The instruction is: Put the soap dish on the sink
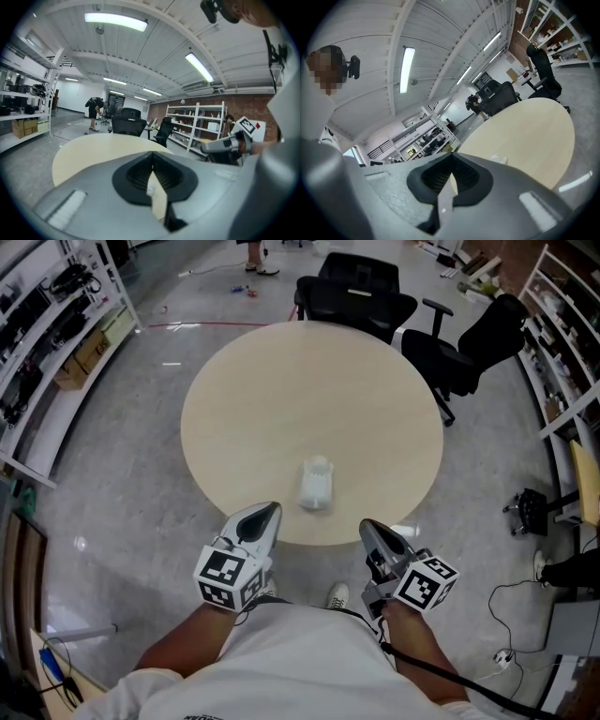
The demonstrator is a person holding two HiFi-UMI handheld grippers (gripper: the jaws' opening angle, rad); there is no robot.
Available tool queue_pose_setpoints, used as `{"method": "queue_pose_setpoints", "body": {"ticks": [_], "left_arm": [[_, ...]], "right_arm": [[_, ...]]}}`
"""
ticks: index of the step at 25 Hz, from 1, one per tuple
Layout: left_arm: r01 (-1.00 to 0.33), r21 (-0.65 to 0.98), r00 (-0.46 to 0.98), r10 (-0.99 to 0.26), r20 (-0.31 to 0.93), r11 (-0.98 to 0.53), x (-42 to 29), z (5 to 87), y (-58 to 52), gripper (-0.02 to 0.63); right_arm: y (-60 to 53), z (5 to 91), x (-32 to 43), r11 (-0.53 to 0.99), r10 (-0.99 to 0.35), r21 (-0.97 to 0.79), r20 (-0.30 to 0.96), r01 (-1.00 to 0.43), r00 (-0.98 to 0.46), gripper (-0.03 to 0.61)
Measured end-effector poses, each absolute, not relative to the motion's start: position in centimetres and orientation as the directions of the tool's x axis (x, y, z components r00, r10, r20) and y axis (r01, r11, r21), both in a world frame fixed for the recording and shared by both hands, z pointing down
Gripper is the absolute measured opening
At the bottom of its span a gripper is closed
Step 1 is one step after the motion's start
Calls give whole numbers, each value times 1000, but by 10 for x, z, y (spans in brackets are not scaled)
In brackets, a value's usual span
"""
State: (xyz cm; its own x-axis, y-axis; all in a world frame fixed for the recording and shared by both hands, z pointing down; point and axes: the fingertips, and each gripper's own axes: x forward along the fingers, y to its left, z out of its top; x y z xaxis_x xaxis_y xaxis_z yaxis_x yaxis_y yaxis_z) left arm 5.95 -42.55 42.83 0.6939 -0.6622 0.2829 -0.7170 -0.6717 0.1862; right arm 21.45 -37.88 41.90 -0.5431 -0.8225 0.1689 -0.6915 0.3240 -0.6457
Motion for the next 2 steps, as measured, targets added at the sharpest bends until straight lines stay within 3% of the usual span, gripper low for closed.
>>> {"method": "queue_pose_setpoints", "body": {"ticks": [2], "left_arm": [[-717, 185, 693, -662, 286, -672, 59, 429, -425, 8]], "right_arm": [[-380, 419, 213, 326, -822, -645, 168, -691, -545, 1]]}}
